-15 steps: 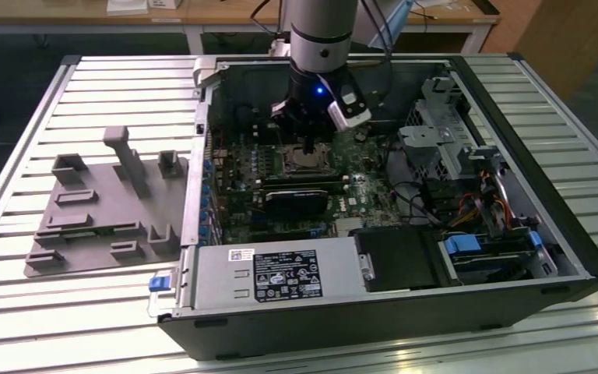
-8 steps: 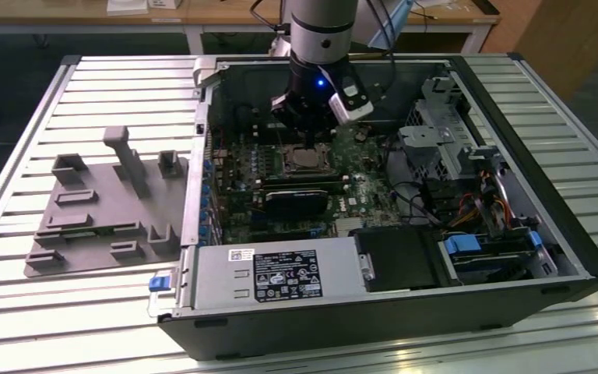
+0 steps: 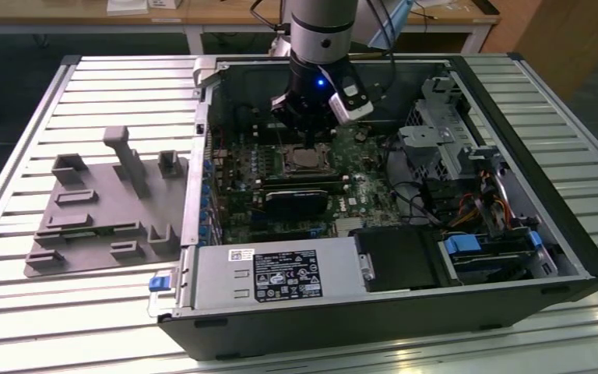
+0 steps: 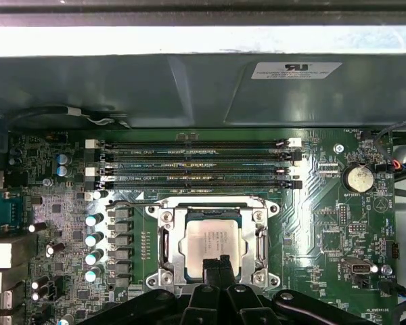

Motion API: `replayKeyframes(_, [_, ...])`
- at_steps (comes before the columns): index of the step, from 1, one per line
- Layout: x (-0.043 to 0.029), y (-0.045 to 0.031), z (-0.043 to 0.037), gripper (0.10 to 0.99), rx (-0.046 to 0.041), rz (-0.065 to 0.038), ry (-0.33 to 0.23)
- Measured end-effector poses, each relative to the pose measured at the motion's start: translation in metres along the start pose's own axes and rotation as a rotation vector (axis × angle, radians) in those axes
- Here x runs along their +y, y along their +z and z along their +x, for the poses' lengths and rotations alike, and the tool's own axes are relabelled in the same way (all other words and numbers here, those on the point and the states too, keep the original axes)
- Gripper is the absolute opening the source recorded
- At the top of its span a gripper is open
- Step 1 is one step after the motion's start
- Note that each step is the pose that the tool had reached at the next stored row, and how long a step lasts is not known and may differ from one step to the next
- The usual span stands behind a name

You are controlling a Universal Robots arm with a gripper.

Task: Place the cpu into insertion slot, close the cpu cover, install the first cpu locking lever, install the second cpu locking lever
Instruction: 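Install the first cpu locking lever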

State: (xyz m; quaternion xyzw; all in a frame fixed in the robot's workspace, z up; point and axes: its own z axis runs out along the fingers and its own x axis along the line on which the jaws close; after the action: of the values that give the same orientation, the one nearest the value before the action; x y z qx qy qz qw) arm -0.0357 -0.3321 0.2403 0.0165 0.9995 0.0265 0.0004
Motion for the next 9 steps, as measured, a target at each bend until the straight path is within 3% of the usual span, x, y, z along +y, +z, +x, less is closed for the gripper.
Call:
replayKeyframes(6, [0.0000,0.0000,0.0002,0.106,0.0000,0.000,0.000])
replayKeyframes(9, [-0.0002,-0.0001,0.0045,0.106,0.0001,0.000,0.000])
